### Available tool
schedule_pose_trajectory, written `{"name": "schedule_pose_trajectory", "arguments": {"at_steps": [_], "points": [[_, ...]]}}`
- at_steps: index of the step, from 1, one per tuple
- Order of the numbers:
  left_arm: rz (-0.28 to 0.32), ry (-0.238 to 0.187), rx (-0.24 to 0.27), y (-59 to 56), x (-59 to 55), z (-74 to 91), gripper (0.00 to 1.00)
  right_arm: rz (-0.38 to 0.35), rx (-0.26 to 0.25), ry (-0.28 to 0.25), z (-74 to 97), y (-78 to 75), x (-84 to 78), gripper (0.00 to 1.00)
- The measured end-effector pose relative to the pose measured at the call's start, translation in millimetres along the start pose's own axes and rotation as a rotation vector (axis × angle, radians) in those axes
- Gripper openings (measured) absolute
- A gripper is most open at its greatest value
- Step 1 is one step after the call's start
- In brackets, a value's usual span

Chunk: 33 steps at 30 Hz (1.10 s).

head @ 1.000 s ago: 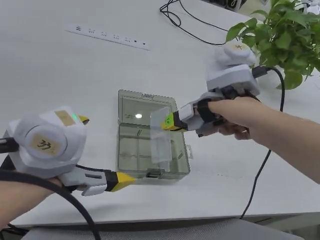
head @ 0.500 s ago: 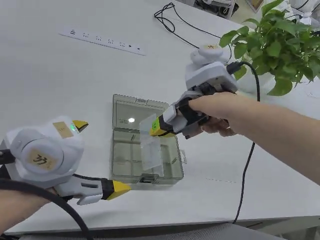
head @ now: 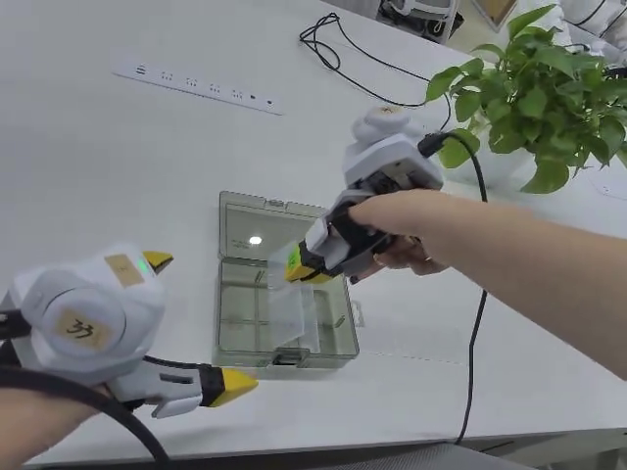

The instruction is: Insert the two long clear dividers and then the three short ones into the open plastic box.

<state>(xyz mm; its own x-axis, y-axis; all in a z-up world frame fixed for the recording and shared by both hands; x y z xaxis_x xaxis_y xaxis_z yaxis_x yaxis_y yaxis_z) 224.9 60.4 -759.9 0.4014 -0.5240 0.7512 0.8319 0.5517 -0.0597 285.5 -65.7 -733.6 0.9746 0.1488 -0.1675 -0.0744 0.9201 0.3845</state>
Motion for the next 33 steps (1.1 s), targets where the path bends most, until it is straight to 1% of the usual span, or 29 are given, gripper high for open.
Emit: {"name": "schedule_pose_trajectory", "arguments": {"at_steps": [3,4,6,18,22,27,33], "points": [[0.001,0.003,0.0,-0.1,-0.8,-0.1,1.0,-0.006,0.001,0.002,-1.4,0.0,-0.6,0.02],[0.001,0.002,0.0,0.1,-0.7,0.0,1.0,-0.007,0.0,0.002,-2.3,-0.4,1.9,0.02],[0.004,0.001,0.002,0.6,-0.6,0.2,1.0,-0.009,-0.004,0.012,-3.0,-0.3,1.6,0.02],[0.009,0.001,0.003,-0.3,-2.3,-0.3,0.99,-0.019,-0.002,0.012,-3.5,-0.3,2.2,0.02],[0.011,0.004,0.001,-0.9,-3.2,-0.2,0.99,-0.021,-0.008,0.013,-3.7,-2.0,-0.3,0.02],[0.013,0.003,0.0,-1.5,-3.7,-0.5,0.98,-0.038,-0.003,0.011,-6.8,-3.0,-0.7,0.02],[0.015,0.003,-0.002,-2.1,-4.5,-0.8,0.98,-0.041,-0.005,0.01,-9.2,-1.8,0.1,0.02]]}}
Point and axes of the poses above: the centre of the closed fingertips' face, and the gripper's own axes: z roughly backward along the fingers, y roughly to its left, x roughly out of its top, the point moved 5 cm from there along z, roughly backward along the fingers, and after that the axes turned 14 degrees about y, right-handed, at the moved point
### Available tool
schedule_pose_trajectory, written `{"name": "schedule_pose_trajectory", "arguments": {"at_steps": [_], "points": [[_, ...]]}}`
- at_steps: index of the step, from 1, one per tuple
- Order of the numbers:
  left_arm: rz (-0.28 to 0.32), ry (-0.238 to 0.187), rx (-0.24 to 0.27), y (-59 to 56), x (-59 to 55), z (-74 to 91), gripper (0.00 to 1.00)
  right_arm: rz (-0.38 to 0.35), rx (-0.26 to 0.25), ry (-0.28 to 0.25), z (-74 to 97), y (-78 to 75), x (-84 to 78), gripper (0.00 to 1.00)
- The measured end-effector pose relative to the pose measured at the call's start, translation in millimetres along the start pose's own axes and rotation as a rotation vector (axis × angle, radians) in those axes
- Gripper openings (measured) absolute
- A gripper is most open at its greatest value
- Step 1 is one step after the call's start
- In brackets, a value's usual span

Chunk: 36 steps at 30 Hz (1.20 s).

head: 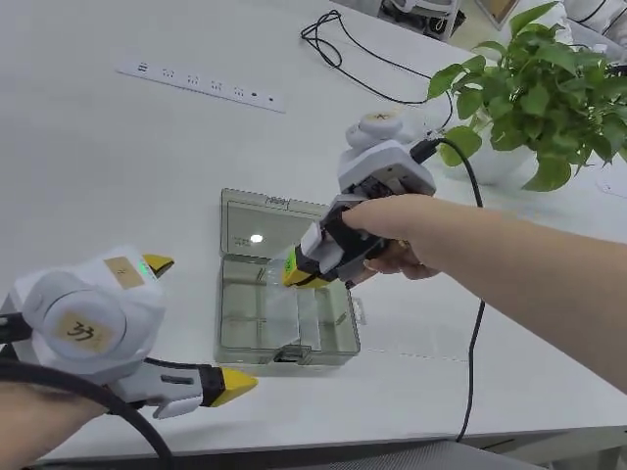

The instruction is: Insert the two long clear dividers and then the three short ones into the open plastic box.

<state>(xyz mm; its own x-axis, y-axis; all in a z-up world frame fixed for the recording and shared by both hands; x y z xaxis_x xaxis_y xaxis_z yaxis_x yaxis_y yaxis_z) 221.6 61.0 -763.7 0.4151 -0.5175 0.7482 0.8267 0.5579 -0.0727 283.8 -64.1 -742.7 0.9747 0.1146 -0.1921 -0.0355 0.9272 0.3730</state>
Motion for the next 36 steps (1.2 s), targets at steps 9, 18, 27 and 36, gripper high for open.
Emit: {"name": "schedule_pose_trajectory", "arguments": {"at_steps": [9,18,27,36], "points": [[0.006,0.0,-0.002,-0.3,-1.8,0.2,0.97,-0.005,-0.007,0.007,-3.3,1.1,-1.0,0.02],[0.012,0.0,-0.001,0.5,-2.9,0.1,0.96,-0.005,-0.019,0.01,-3.7,1.1,-2.5,0.02],[0.02,-0.004,-0.004,-0.2,-3.9,-0.2,0.96,-0.002,-0.03,0.02,-4.0,-0.6,1.2,0.02],[0.025,-0.006,-0.002,-0.3,-4.6,1.1,0.96,0.011,-0.041,0.025,-7.9,1.6,1.0,0.02]]}}
Point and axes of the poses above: the centre of the closed fingertips' face, and the gripper's own axes: z roughly backward along the fingers, y roughly to its left, x roughly out of its top, the point moved 5 cm from there along z, roughly backward along the fingers, and after that the axes turned 14 degrees about y, right-handed, at the moved point
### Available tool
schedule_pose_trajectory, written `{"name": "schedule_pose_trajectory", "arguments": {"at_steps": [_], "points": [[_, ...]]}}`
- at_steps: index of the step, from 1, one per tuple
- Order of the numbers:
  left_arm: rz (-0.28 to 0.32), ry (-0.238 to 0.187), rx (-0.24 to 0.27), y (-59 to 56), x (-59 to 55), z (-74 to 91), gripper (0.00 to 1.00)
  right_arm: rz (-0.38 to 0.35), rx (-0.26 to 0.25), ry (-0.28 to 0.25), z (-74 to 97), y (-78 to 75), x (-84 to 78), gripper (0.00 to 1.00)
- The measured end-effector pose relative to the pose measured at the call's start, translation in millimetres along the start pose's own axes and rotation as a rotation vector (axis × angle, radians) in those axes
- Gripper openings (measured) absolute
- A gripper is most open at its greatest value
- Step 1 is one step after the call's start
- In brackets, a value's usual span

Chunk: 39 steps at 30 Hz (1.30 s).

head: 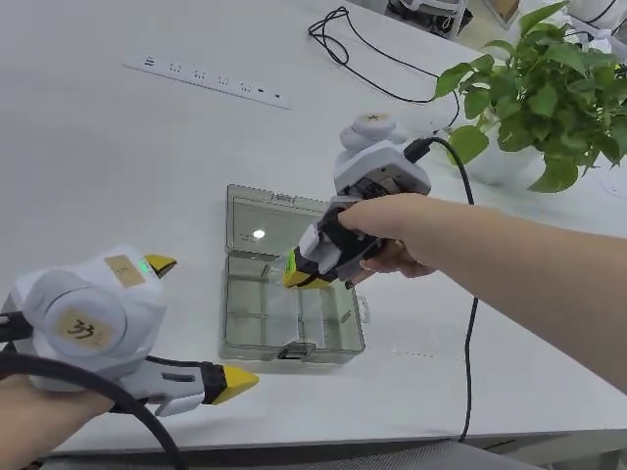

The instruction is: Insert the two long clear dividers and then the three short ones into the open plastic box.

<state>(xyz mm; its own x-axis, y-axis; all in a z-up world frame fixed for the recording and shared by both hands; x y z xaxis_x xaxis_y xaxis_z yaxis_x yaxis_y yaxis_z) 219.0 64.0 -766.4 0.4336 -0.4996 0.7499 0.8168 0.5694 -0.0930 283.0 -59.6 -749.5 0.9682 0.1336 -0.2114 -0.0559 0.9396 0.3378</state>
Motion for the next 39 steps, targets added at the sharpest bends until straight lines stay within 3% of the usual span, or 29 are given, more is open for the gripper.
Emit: {"name": "schedule_pose_trajectory", "arguments": {"at_steps": [13,23,33,39], "points": [[0.006,0.006,-0.005,-0.5,-3.3,-1.0,0.95,0.007,-0.01,0.009,-3.4,7.8,-8.0,0.02],[0.005,0.011,-0.007,-1.3,-4.4,-0.8,0.95,0.049,-0.057,0.025,-4.7,14.6,-8.8,0.02],[0.011,0.012,-0.014,-3.3,-5.0,-2.3,0.94,0.079,-0.083,0.032,-8.7,10.0,4.1,0.02],[0.013,0.017,-0.013,-3.5,-6.7,-2.4,0.94,0.105,-0.104,0.032,-14.7,13.5,1.7,0.03]]}}
Point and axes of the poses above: the centre of the closed fingertips' face, and the gripper's own axes: z roughly backward along the fingers, y roughly to its left, x roughly out of its top, the point moved 5 cm from there along z, roughly backward along the fingers, and after that the axes turned 14 degrees about y, right-handed, at the moved point
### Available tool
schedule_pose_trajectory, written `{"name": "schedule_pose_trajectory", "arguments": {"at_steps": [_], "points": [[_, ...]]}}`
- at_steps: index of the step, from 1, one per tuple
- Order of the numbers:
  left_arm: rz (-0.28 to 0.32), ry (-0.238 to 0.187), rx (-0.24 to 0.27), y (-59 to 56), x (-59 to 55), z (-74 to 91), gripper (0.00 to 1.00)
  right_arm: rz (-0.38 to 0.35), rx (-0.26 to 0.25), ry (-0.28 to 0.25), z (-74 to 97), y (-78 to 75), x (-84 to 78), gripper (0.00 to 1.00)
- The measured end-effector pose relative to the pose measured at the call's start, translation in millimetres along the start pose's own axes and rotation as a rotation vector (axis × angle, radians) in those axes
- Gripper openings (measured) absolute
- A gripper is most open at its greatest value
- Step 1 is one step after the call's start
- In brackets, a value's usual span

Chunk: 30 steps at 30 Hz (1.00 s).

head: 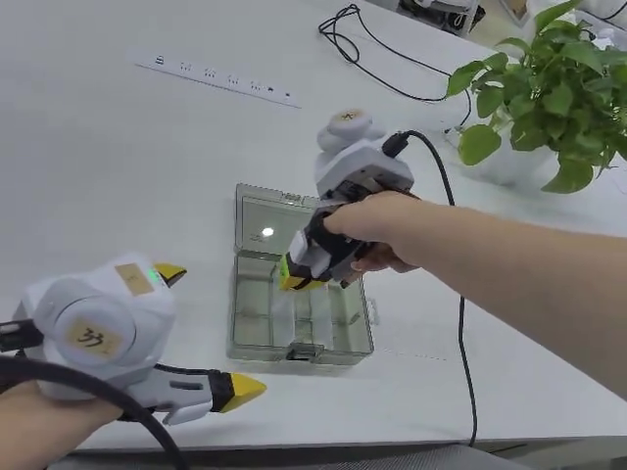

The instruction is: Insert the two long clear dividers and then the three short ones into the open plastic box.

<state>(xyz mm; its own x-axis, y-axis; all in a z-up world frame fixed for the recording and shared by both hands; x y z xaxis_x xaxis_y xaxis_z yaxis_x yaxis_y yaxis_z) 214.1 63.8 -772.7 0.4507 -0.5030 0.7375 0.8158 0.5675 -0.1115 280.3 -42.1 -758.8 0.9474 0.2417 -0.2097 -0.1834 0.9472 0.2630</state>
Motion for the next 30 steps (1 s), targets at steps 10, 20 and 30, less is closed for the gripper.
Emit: {"name": "schedule_pose_trajectory", "arguments": {"at_steps": [10,20,30], "points": [[0.012,0.009,0.005,2.2,-3.4,0.9,0.93,0.018,-0.014,0.003,-7.7,-2.1,1.4,0.03],[0.018,0.014,0.008,2.8,-4.8,1.6,0.93,0.034,-0.019,0.001,-9.8,0.6,-2.7,0.03],[0.012,0.02,0.005,0.3,-4.9,1.2,0.93,0.071,-0.012,-0.016,-9.3,0.0,1.3,0.05]]}}
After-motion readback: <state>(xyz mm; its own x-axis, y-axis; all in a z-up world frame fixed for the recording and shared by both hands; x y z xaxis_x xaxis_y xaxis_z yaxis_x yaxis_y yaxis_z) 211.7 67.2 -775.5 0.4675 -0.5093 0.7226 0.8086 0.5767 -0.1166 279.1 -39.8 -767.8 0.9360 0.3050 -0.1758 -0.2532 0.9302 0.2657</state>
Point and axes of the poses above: the centre of the closed fingertips' face, and the gripper's own axes: z roughly backward along the fingers, y roughly to its left, x roughly out of its top, the point moved 5 cm from there along z, roughly backward along the fingers, and after that the axes turned 14 degrees about y, right-handed, at the moved point
